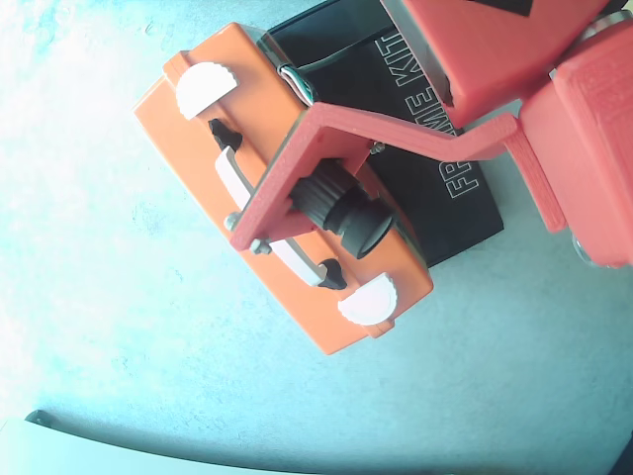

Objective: Grab the white handle of the orange box

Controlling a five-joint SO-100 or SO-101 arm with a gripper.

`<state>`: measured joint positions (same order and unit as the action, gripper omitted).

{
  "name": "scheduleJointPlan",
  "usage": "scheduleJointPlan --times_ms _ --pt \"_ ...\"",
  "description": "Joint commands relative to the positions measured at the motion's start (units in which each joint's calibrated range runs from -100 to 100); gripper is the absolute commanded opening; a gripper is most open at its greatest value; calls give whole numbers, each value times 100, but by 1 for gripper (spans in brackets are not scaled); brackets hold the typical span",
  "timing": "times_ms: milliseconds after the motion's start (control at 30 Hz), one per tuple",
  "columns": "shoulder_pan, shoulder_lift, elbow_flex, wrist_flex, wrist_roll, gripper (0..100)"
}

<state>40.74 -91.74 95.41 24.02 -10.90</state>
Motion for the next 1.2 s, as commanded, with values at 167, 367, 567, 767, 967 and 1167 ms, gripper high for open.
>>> scheduleJointPlan --times_ms 167,367,567,767,967,1167 --pt "-816 -463 388 762 21 1" --pt "-816 -455 388 753 21 1" --pt "-878 -446 388 339 16 1" --pt "-1622 -362 362 -1988 -26 1" --pt "-2792 844 -808 -3147 -36 3" --pt "-3637 2059 -2766 -3181 465 29"
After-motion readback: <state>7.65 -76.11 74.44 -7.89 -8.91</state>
